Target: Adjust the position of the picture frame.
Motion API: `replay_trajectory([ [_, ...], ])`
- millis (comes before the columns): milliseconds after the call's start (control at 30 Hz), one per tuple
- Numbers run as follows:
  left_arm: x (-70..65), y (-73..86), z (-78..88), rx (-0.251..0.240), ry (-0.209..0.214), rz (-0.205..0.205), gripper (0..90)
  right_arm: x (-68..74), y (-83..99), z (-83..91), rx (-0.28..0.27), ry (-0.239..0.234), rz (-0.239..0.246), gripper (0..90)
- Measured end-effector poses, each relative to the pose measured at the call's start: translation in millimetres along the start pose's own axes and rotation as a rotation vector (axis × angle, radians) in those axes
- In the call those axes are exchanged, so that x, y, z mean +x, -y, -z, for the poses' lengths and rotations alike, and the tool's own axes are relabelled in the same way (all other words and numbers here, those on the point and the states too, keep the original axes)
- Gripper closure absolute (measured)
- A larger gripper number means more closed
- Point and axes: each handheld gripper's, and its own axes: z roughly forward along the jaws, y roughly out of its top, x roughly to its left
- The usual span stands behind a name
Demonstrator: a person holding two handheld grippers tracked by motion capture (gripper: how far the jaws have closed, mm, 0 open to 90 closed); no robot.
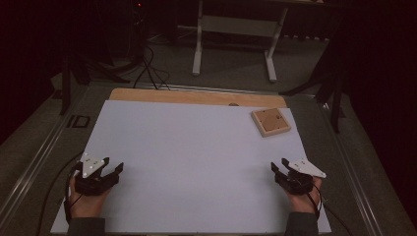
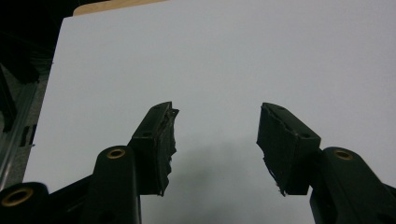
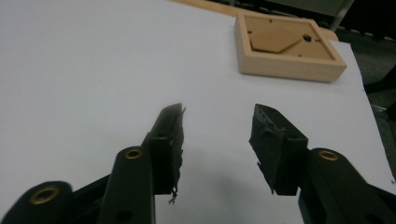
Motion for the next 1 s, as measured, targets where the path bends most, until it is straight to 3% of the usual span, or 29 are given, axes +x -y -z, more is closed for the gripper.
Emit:
replay_trajectory([
  [267, 0.7, 1.2, 0.3, 0.006, -0.007, 0.006, 46.1, -0.6, -13.3, 0.3, -0.018, 0.011, 0.022, 57.7],
  [433, 3.4, 2.4, 1.8, -0.002, -0.012, 0.033, 46.1, -5.9, -26.1, -4.4, -0.023, 0.026, 0.017, 59.6],
  [667, 3.7, 1.9, 1.2, -0.004, -0.011, 0.033, 46.2, -14.1, -41.0, -13.1, -0.019, 0.044, 0.028, 62.3],
  [1000, 3.6, 2.0, -1.5, 0.004, -0.013, 0.031, 46.2, -24.3, -52.6, -26.3, -0.021, 0.067, 0.028, 73.0],
])
